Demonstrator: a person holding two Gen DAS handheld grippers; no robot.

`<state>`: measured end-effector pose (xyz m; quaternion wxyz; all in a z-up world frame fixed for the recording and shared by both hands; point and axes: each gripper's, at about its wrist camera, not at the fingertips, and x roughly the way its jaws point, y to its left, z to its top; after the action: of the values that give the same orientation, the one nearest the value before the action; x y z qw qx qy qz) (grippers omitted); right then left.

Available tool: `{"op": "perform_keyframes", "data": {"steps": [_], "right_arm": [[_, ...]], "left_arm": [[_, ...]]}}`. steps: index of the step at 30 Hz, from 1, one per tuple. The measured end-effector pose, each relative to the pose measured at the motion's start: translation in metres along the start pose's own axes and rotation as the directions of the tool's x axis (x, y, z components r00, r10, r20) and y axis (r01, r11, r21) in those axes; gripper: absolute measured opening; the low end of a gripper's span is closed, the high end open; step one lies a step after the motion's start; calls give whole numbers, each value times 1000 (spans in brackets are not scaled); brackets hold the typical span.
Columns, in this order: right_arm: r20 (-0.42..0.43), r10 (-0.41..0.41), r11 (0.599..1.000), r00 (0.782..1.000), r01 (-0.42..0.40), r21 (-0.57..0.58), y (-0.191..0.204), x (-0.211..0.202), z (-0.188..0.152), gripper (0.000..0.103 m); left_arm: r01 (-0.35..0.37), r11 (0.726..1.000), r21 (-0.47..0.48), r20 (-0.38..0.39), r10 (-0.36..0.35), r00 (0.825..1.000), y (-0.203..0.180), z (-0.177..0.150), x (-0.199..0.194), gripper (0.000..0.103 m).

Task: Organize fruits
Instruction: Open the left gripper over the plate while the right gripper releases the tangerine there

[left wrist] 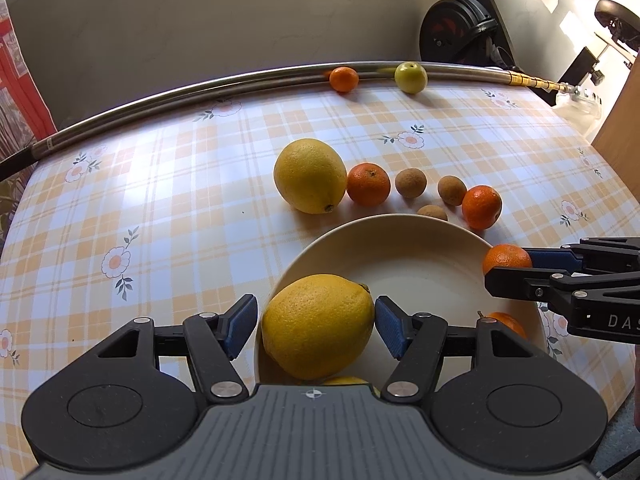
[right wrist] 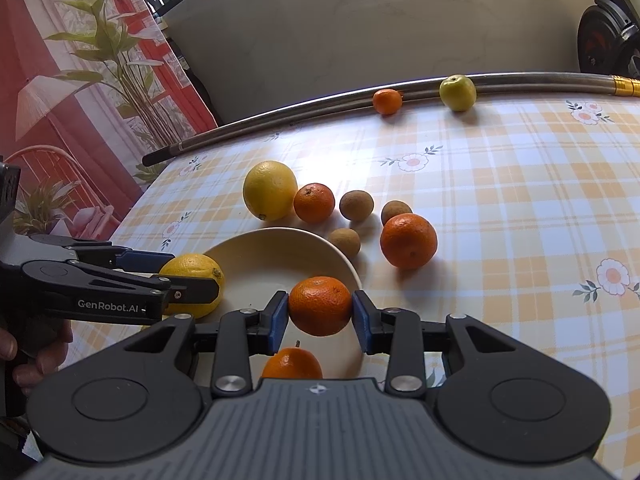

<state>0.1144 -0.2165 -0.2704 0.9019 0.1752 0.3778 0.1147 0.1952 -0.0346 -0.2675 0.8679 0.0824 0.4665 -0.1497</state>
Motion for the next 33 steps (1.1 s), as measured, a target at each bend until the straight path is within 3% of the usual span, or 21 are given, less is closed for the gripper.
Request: {"op": "perform_keyframes", "data": {"steps": [13,33], "right_arm": [[-55,-35,998,998,32,-46,8,7,-6,37],[-51,-39,997,998,36,-68,13,6,-7,40]], "left_arm": [[15,996,-93,23,-13,1000,6,-12,-8,67],[44,980,-194,78,-30,996,15,-20,-31,67]]}}
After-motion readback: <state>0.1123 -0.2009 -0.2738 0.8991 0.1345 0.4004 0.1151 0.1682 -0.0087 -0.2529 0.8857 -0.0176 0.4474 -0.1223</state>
